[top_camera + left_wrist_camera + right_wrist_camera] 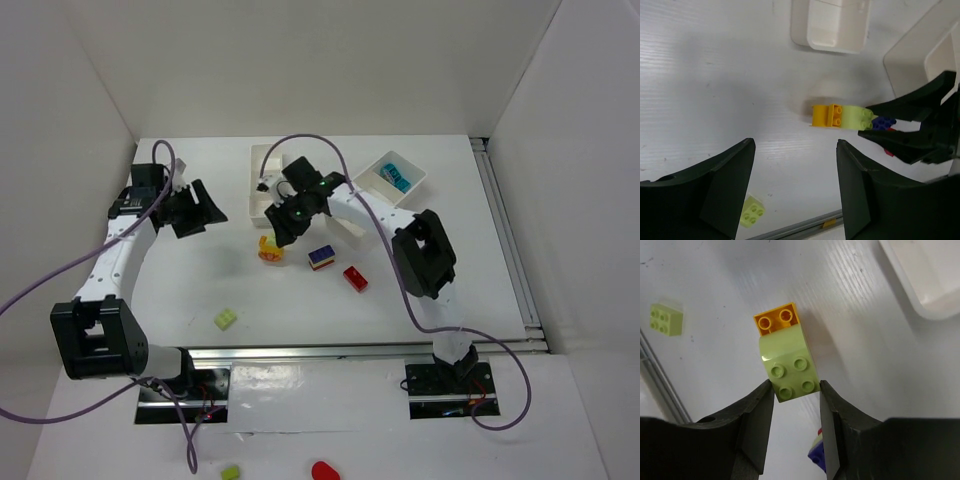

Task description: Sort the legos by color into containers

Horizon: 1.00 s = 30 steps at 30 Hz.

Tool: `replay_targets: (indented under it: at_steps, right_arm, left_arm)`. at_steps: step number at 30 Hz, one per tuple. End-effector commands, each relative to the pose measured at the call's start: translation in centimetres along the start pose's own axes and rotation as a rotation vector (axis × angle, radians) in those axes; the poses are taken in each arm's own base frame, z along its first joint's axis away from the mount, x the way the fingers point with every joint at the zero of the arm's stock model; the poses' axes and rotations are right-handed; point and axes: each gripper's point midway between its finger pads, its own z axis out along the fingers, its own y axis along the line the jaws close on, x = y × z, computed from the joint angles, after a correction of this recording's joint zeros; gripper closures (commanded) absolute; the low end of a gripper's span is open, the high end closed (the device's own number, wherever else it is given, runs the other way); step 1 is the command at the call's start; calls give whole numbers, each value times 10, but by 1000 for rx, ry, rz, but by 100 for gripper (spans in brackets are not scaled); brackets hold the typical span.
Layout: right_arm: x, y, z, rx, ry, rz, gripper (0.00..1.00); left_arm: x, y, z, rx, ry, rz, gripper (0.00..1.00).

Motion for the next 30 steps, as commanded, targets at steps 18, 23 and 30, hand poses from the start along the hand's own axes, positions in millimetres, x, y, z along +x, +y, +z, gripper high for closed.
replay_targets:
  at_steps: [18,23,30]
  right_arm:
    - [-4,45,-120,-378,-158,213,79]
    - [-4,43,-132,-419,-173,236,79]
    - [-1,52,-143,-477,-162,225,79]
  left_arm:
    - [70,-125,-12,674,85,481,0]
    - [102,-143,-18,816,201,527,1]
    - [109,-145,-10,836,220,562,4]
